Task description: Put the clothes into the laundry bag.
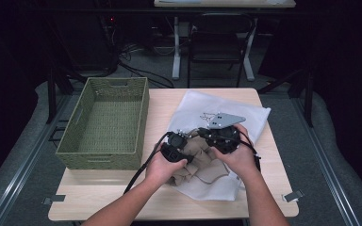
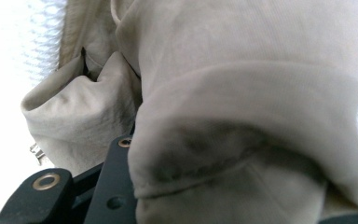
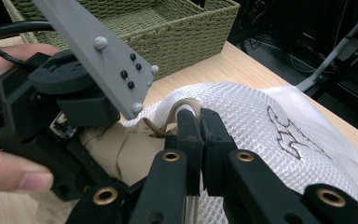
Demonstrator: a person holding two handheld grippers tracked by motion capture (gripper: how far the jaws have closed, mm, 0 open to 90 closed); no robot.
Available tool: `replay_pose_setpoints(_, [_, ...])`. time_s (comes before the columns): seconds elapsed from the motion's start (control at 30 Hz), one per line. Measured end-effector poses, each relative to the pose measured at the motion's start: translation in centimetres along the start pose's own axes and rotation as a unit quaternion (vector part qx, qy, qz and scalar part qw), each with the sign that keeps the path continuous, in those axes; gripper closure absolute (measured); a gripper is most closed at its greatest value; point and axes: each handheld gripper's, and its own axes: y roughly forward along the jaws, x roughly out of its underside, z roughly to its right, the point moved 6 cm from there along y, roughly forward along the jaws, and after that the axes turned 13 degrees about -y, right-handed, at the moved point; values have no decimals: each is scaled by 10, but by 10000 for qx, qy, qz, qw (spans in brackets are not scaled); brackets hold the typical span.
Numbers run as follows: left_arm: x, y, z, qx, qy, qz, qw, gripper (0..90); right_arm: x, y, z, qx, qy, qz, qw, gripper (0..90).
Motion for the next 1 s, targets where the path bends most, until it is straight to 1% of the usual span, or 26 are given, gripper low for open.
replay_pose_setpoints(0.07, [-1,4,-4,-58,-97,36,9999,642,1,1,0,-4,14,-9,10000,882])
replay_pose_setpoints(0.1, [-1,4,-4,-58,-97,36,9999,640,1,1,0,-4,14,-9,10000,882])
replay_pose_setpoints(0.13, [0,9,-7,-81,-104,24,9999,637,3,2,1,-22,42,-46,10000,882])
replay_pose_setpoints(0.3, [3,21,-13,-11,-215,6,9998,621,6,5,2,-18,49,-112,9999,882])
replay_pose_setpoints(0.47, [3,28,-17,-181,-128,14,9998,584,8,6,3,14,40,-159,9999,882])
replay_pose_setpoints(0.53, [2,30,-17,-194,-130,53,9997,562,8,7,3,19,48,-172,9998,882])
replay_pose_setpoints(0.57, [2,30,-18,-243,-106,59,9996,548,9,7,3,26,53,-180,9998,882])
replay_pose_setpoints(0.63, [2,32,-20,-416,-62,52,9991,517,9,7,4,32,56,-183,9998,882])
replay_pose_setpoints(0.67, [2,33,-21,-501,8,22,9987,500,9,7,4,34,55,-183,9998,882])
replay_pose_setpoints(0.73, [2,34,-22,-573,87,-20,9983,494,9,7,4,31,44,-180,9998,882])
replay_pose_setpoints(0.77, [2,35,-22,-592,101,-15,9982,493,9,7,4,30,46,-178,9998,882])
replay_pose_setpoints(0.87, [1,35,-24,-642,29,-20,9979,478,9,6,4,31,45,-172,9998,882])
replay_pose_setpoints(0.9, [1,35,-24,-632,39,-86,9980,478,9,6,4,34,54,-165,9998,882])
replay_pose_setpoints(0.93, [1,36,-24,-632,18,-94,9980,476,9,6,5,28,51,-156,9999,882])
replay_pose_setpoints(1.0, [0,35,-23,-634,55,-104,9979,473,9,6,5,31,53,-152,9999,882])
